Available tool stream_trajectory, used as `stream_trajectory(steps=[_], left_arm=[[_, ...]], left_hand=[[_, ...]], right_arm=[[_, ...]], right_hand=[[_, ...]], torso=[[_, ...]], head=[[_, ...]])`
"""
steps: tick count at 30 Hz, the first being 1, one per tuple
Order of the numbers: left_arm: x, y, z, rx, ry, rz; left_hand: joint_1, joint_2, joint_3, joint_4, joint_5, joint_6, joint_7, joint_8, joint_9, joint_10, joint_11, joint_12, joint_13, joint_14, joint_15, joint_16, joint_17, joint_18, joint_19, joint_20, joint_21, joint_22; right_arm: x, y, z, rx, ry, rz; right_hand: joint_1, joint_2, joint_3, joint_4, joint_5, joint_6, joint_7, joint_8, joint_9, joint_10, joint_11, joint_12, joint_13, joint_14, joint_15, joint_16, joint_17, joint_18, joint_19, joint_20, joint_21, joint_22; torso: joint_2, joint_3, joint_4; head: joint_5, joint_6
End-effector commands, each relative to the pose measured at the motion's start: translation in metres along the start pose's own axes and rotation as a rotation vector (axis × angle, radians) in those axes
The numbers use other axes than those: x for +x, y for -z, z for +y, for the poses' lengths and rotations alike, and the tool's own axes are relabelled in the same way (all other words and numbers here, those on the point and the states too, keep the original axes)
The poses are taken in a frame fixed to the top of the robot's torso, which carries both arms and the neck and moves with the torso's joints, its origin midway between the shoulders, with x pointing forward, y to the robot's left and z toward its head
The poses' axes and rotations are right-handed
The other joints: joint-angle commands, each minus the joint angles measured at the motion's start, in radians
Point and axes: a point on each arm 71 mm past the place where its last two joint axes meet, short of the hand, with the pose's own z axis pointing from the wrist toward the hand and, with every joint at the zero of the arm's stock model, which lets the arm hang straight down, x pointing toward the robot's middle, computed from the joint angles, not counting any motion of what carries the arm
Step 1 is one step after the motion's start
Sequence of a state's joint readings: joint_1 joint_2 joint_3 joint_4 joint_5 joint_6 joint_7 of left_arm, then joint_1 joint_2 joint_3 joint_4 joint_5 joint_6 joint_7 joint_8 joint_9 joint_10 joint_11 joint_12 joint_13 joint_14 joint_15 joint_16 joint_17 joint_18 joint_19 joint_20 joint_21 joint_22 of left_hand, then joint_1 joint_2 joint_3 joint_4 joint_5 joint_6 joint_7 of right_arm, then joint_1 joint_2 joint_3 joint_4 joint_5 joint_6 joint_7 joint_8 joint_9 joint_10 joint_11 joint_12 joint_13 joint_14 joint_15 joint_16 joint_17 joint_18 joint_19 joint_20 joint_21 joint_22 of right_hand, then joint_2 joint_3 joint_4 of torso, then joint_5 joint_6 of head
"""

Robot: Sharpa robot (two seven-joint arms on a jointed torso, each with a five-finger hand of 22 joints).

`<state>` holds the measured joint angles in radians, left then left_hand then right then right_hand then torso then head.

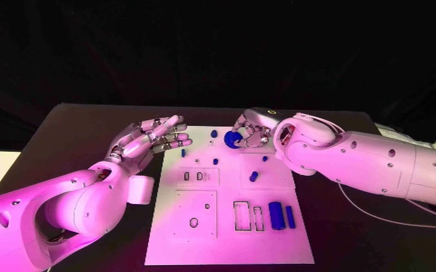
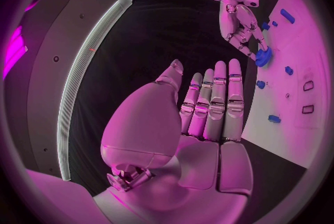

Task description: Assemble the parts on the task board

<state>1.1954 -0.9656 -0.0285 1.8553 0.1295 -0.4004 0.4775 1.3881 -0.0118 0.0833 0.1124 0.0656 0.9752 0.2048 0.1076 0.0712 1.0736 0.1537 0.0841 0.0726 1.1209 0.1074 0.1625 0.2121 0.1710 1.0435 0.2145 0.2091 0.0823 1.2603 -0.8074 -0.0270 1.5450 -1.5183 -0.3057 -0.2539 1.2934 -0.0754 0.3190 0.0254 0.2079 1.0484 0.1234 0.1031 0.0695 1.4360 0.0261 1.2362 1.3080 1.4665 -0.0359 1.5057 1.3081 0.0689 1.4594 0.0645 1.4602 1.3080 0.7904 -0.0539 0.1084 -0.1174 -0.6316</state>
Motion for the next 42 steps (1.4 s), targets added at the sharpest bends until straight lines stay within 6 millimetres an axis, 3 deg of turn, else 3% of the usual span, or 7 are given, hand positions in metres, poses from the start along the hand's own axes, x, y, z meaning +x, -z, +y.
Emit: stream_trajectory(steps=[1,8,30,36,42], left_arm=[[0.003,-0.001,-0.001,0.005,0.013,0.024],[0.004,-0.001,0.0,0.004,0.014,0.026],[0.004,-0.001,0.0,0.003,0.015,0.029],[0.004,0.0,0.0,0.002,0.016,0.029],[0.004,0.0,0.0,0.002,0.014,0.027]], left_hand=[[0.0,0.01,0.0,-0.007,-0.006,0.005,0.005,-0.005,-0.001,0.006,0.004,-0.004,0.001,0.007,0.002,-0.006,0.001,0.012,0.007,0.003,-0.007,-0.002],[0.001,0.012,0.001,-0.009,-0.006,0.006,0.004,-0.006,-0.001,0.007,0.003,-0.005,0.001,0.008,0.002,-0.007,0.002,0.012,0.008,0.003,-0.007,-0.002],[0.001,0.012,0.001,-0.009,-0.006,0.006,0.004,-0.006,-0.001,0.007,0.003,-0.005,0.001,0.008,0.002,-0.007,0.002,0.012,0.008,0.003,-0.007,-0.002],[0.001,0.012,0.001,-0.009,-0.006,0.006,0.004,-0.006,-0.001,0.007,0.003,-0.005,0.001,0.008,0.002,-0.007,0.002,0.012,0.008,0.003,-0.007,-0.002],[0.002,0.013,0.001,-0.01,-0.006,0.006,0.004,-0.007,-0.001,0.008,0.003,-0.006,0.001,0.008,0.002,-0.008,0.003,0.012,0.009,0.003,-0.008,-0.003]], right_arm=[[0.0,-0.004,0.015,-0.018,0.031,-0.038],[0.008,-0.017,0.033,-0.038,0.045,-0.029],[0.031,-0.035,0.045,-0.025,0.066,0.025],[0.03,-0.035,0.042,-0.01,0.073,0.017],[0.032,-0.036,0.041,-0.011,0.069,0.037]], right_hand=[[-0.009,0.0,-0.001,0.009,0.003,0.016,-0.003,0.011,0.005,-0.002,0.005,-0.006,0.008,0.078,-0.006,0.002,0.119,-0.02,0.006,0.0,0.005,0.024],[-0.011,0.0,0.0,0.009,0.001,0.015,-0.003,0.01,0.005,-0.003,0.005,-0.007,0.008,0.078,-0.006,0.001,0.117,-0.021,0.008,0.0,0.007,0.028],[-0.026,-0.01,-0.001,0.013,-0.02,0.002,0.001,0.0,0.002,-0.015,0.008,-0.039,-0.009,0.077,-0.003,-0.001,0.113,-0.021,0.008,0.001,0.007,0.029],[-0.042,-0.032,-0.013,0.018,-0.046,-0.065,0.017,-0.04,-0.006,-0.042,0.022,-0.102,-0.047,0.078,0.008,0.003,0.121,-0.022,0.008,0.01,0.007,0.031],[-0.077,-0.065,-0.075,0.055,-0.068,-0.17,0.033,-0.044,-0.008,-0.054,0.038,-0.136,-0.064,0.078,0.022,0.005,0.126,-0.022,0.008,0.024,0.009,0.035]], torso=[[0.0,-0.001,0.0028],[0.0,-0.0012,0.0022],[0.002,0.0009,-0.0011],[0.001,0.0007,-0.0012],[0.001,0.0013,-0.0012]], head=[[0.002,-0.001],[0.008,-0.004],[0.018,-0.011],[0.017,-0.01],[0.016,-0.01]])
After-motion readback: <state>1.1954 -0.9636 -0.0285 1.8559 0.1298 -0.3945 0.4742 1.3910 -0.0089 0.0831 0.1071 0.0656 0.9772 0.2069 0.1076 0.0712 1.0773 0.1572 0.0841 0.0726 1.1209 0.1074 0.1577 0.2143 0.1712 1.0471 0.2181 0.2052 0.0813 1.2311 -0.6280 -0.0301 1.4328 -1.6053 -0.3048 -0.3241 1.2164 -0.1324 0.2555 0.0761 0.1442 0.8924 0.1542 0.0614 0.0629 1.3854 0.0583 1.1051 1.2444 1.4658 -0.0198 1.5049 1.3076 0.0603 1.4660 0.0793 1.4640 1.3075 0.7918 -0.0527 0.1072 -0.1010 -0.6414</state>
